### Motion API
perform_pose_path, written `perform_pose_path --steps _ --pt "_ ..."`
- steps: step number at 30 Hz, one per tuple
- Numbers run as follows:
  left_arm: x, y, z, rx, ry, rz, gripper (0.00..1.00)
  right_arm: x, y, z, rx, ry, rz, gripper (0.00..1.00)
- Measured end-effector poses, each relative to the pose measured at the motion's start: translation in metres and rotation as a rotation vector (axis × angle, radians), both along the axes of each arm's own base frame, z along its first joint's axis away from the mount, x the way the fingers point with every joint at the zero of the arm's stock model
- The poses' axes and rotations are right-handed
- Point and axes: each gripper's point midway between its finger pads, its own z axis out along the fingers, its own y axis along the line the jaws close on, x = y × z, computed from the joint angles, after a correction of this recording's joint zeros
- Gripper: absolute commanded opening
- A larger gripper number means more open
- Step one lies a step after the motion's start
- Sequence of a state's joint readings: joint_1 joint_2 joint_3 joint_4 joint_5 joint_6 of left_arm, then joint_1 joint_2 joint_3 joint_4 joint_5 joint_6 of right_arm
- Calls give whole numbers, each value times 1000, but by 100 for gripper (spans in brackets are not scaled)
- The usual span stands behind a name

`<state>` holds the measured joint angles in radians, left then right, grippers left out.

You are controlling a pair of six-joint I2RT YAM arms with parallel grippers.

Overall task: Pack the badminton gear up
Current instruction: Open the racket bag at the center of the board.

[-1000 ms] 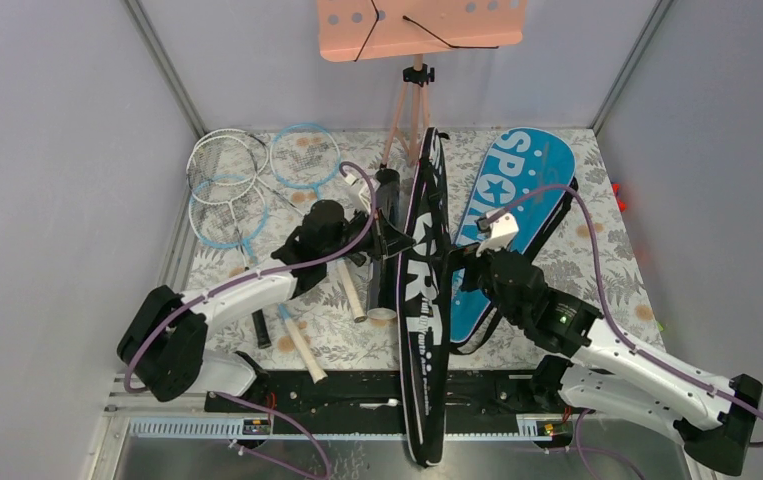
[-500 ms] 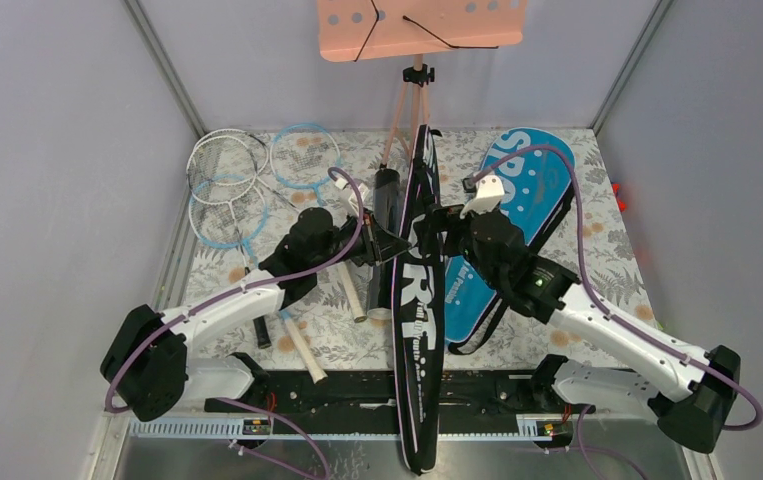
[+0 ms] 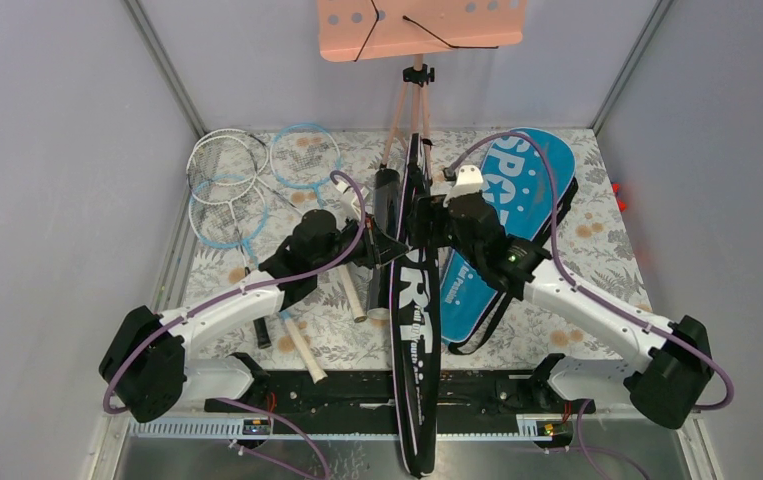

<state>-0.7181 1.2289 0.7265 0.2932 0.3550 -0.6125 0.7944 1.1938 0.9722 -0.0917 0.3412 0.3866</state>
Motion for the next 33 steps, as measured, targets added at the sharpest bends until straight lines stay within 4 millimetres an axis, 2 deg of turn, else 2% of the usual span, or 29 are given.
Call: perform_pose_path --steps 4,9,13,17,18,21,23,25,27,28,30,33 --pt "3 3 -6 29 -3 19 0 8 10 -9 -3 40 24 92" --pt "6 8 -15 86 -8 48 0 16 21 -23 -12 86 43 81" --pt "7 9 -21 154 -26 81 0 28 28 -33 -44 116 21 67" --pt "10 13 -26 207 -35 115 0 34 31 -44 -74 149 -4 42" --pt "11 14 -28 216 -35 124 0 34 31 -46 -77 154 -8 34" --pt "13 17 -32 242 -32 146 0 33 29 -51 -80 173 -19 0" --pt "14 17 -32 249 -36 155 6 33 28 -53 -73 179 -26 0" --pt "16 17 -33 259 -33 163 18 33 27 -54 -61 177 -22 0" --pt "16 17 -34 263 -33 171 20 33 26 -55 -39 169 -2 0" --pt "17 17 -34 266 -32 175 22 33 21 -57 -33 165 -1 0" --pt "18 17 -30 259 -38 182 33 36 8 -59 -19 154 -5 0" --pt "21 18 -26 259 -49 199 38 38 -12 -58 -2 131 -16 0"
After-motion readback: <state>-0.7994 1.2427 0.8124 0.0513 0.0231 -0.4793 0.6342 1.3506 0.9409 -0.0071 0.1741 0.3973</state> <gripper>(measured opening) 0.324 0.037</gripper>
